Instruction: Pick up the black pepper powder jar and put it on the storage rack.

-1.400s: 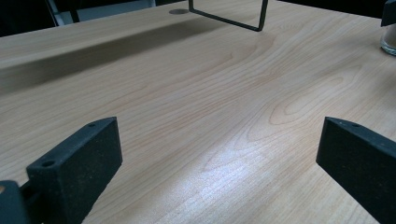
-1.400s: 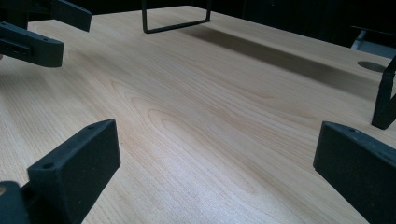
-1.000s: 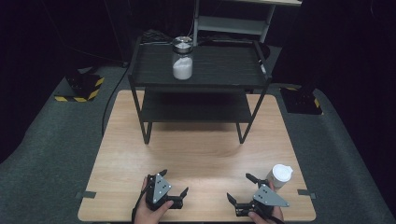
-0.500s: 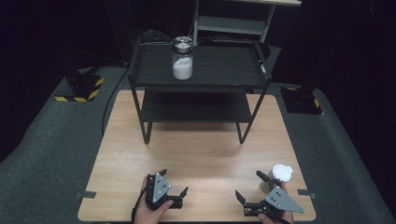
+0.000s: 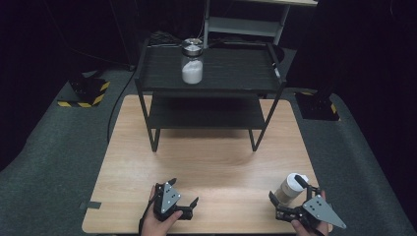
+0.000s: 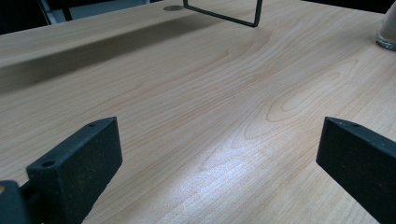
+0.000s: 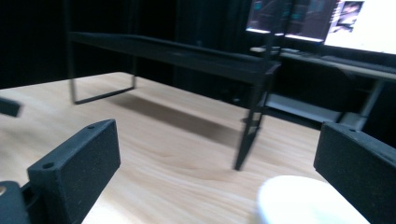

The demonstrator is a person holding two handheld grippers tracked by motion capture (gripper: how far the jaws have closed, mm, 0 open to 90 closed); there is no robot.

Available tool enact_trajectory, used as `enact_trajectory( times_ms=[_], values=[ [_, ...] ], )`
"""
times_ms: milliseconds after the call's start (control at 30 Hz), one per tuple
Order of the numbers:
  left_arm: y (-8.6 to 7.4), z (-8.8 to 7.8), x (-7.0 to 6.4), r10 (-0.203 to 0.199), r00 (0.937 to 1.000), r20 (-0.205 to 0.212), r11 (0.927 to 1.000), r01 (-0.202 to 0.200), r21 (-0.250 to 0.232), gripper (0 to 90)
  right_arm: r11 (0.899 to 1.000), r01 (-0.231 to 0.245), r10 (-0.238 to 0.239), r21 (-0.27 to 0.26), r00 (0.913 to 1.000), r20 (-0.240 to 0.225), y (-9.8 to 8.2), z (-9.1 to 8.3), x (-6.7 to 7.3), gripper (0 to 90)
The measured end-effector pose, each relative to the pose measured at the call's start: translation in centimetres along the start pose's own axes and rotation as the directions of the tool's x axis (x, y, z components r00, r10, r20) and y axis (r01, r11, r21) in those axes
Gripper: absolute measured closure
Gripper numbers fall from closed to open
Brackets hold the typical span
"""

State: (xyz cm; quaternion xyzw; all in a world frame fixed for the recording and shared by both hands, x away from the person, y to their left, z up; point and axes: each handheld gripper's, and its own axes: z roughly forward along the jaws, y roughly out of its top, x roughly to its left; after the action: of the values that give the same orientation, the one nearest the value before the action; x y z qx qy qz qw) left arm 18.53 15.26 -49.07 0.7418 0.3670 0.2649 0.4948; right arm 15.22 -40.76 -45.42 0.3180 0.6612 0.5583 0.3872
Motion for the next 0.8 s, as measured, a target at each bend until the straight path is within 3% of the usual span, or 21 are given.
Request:
enact_trajectory(
  times_ms=[167, 333, 567, 800],
  values=[
    [0.1, 0.1, 0.0, 0.002, 1.0, 0.003, 1.0, -0.002, 0.001, 0.4, 1.0, -0.03, 0.03, -0.002, 0.9974, 0.066, -0.4, -0.8, -1.1, 0.1],
    [0.1, 0.2, 0.1, -0.002, 1.0, 0.004, 1.0, 0.002, 0.003, 0.5, 0.998, -0.064, 0.062, 0.016, 0.9926, 0.104, -1.1, -1.1, -2.1, 0.1],
    [0.2, 0.3, 0.1, 0.004, 1.0, 0.007, 1.0, -0.004, 0.005, 0.5, 0.994, -0.086, 0.078, 0.066, 0.9905, 0.113, -2.0, -0.9, -3.0, 0.2],
    [0.3, 0.4, 0.1, 0.006, 0.9999, 0.008, 1.0, -0.006, 0.007, 0.5, 0.988, -0.117, 0.107, 0.105, 0.9901, 0.09, -3.1, -0.5, -3.5, 0.3]
  ],
)
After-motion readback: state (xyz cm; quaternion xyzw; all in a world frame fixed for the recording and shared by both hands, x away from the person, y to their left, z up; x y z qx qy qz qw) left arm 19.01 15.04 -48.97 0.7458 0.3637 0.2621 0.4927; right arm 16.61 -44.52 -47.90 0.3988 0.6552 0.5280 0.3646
